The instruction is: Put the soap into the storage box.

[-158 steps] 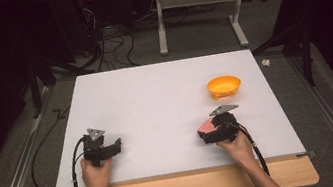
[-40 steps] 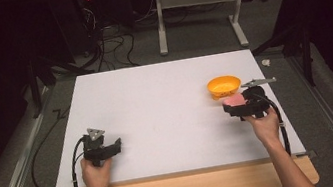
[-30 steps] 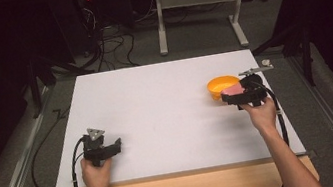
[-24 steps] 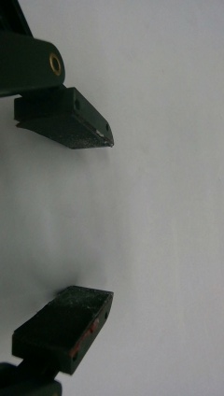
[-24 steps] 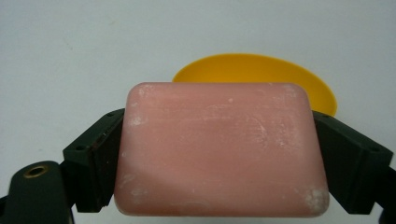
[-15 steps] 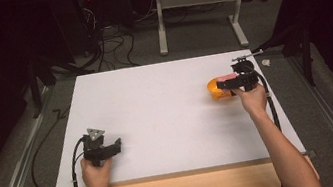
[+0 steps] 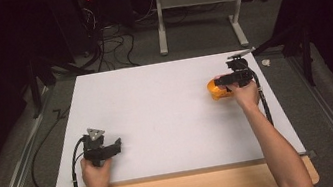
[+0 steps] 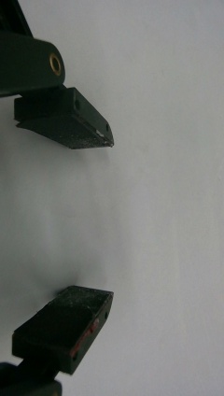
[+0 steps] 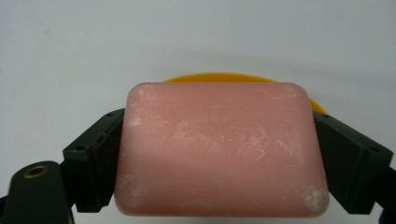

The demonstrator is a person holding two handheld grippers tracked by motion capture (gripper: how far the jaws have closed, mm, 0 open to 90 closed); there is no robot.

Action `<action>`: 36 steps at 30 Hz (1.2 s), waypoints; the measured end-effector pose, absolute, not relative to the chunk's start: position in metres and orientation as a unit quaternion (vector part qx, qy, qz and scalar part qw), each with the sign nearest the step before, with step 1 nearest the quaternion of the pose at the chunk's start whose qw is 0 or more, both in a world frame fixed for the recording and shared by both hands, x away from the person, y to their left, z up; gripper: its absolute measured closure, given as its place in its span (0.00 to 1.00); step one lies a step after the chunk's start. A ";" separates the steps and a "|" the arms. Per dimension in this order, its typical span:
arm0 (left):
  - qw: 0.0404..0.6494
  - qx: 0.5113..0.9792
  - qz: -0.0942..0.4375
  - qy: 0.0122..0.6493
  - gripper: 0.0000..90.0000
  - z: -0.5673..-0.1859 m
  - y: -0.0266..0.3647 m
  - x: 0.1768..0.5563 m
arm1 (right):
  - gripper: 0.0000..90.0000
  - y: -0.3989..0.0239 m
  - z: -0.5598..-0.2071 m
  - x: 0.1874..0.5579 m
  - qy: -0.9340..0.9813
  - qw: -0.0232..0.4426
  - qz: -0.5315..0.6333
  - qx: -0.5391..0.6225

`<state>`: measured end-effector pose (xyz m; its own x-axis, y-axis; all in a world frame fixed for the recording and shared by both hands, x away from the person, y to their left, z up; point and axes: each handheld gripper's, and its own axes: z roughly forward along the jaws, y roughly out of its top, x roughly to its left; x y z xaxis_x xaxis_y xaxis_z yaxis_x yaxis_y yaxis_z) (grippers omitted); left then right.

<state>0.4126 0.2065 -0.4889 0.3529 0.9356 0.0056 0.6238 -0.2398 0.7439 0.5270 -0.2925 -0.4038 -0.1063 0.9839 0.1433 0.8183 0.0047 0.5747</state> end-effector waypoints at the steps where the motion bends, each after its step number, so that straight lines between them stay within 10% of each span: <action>1: 0.333 0.752 0.233 0.518 0.24 -0.489 0.207 0.413 | 0.15 -0.293 -0.404 0.528 0.693 0.151 0.270 0.651; 36: 0.333 0.752 0.233 0.519 0.24 -0.489 0.207 0.413 | 0.18 -0.289 -0.412 0.535 0.678 0.164 0.270 0.664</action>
<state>0.4126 0.2066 -0.4888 0.3537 0.9353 0.0045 0.6247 -0.2399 0.7431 0.5349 -0.2895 -0.4121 -0.0637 0.9888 0.1353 0.8114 -0.0276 0.5838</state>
